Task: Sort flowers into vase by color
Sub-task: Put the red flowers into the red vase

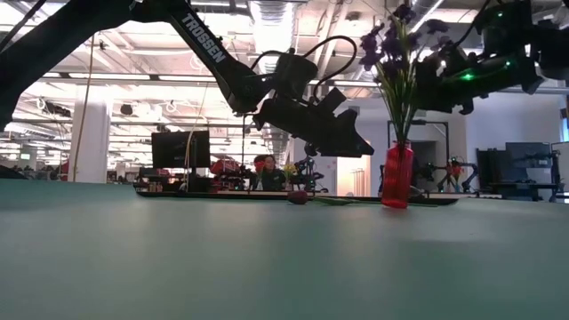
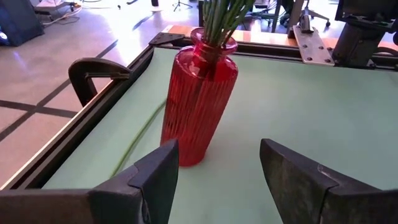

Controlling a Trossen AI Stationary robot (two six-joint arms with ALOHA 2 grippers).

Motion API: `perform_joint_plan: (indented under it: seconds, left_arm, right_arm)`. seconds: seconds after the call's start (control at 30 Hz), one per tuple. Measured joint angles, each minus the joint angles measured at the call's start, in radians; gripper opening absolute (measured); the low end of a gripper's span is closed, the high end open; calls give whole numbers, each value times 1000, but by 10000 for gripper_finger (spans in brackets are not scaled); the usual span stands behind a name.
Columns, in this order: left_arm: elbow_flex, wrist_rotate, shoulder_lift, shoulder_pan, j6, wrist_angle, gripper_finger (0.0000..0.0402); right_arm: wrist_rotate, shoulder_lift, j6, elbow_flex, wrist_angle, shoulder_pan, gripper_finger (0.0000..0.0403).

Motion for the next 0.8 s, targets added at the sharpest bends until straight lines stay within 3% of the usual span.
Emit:
perform_joint_plan:
  seconds: [0.3,0.6,0.8]
  left_arm:
    - [0,33,0,11,-11,6,215]
    - [1,164,0,55,-73,77,215]
    - [1,167,0,62,-84,75,215]
  right_arm:
    - [-13,101,-2,50,-14,0,245]
    - [-16,98,-8,61,-62,0,245]
    - [-16,83,-12,61,-63,0,245]
